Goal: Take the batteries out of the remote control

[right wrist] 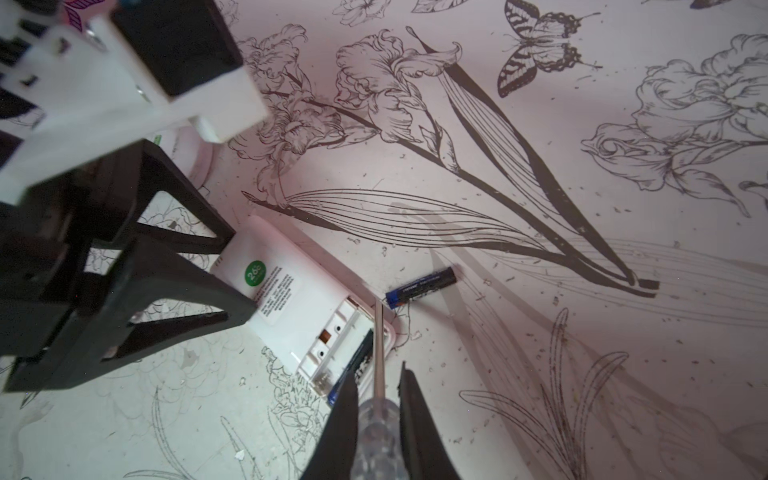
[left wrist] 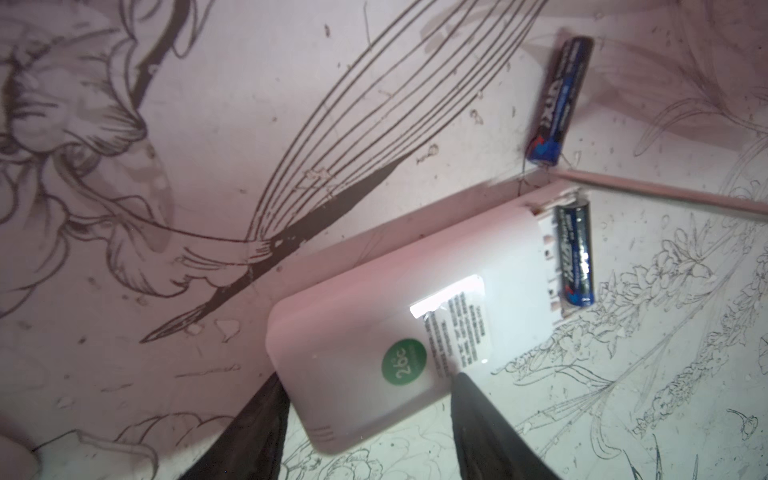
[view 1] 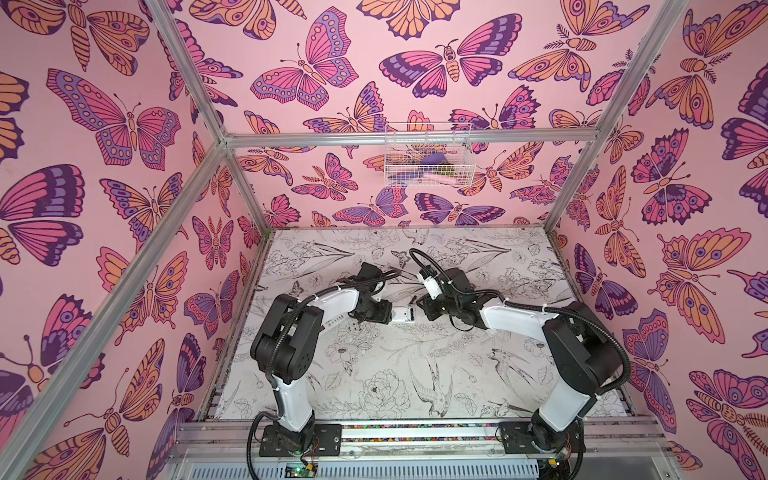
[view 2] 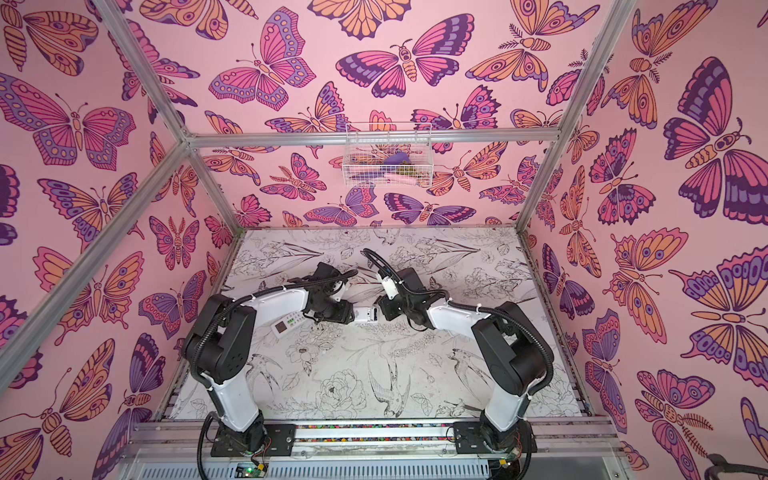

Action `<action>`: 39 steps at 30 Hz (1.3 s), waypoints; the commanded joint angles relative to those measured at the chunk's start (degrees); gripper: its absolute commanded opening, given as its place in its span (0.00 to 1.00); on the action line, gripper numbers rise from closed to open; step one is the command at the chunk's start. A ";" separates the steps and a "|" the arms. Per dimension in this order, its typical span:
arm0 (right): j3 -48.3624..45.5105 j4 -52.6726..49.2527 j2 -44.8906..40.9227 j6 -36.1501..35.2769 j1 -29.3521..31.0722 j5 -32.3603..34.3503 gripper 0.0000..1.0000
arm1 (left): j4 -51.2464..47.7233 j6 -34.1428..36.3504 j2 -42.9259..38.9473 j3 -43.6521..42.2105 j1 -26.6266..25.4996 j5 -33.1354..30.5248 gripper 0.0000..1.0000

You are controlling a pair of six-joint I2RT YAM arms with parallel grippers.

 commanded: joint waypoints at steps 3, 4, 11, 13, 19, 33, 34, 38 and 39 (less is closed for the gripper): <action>1.83 -0.48 -0.62 1.21 -1.02 1.15 0.00 | -1.48 1.21 -0.97 -2.22 -0.61 0.19 0.64; 1.56 -0.39 -1.19 1.58 -1.20 0.85 0.00 | -1.49 1.52 -1.60 -2.15 -0.65 0.17 0.65; -1.22 -2.71 -7.52 4.98 -2.03 -0.48 0.00 | -3.06 4.66 -6.46 -0.52 -0.61 -0.64 0.74; -2.75 -3.55 -9.04 5.90 -1.96 -1.91 0.00 | -3.83 5.49 -7.96 0.24 -0.48 -1.08 0.77; -7.77 -7.46 -15.91 8.63 0.61 -2.82 0.00 | -4.60 8.83 -12.05 1.01 1.37 -1.83 0.87; -8.63 -6.17 -11.54 17.23 6.60 3.44 0.00 | -0.80 10.79 -18.95 -4.60 11.87 2.35 1.00; -7.98 -6.51 -10.99 17.23 6.61 4.20 0.00 | -0.41 10.84 -19.48 -5.03 12.72 2.58 1.00; -6.11 -8.43 -9.89 17.46 6.62 7.42 0.00 | 0.26 10.65 -21.33 -6.07 15.06 2.83 1.00; -5.49 -9.06 -8.36 17.38 6.61 7.93 0.00 | 0.24 10.53 -21.73 -6.22 15.78 3.22 1.00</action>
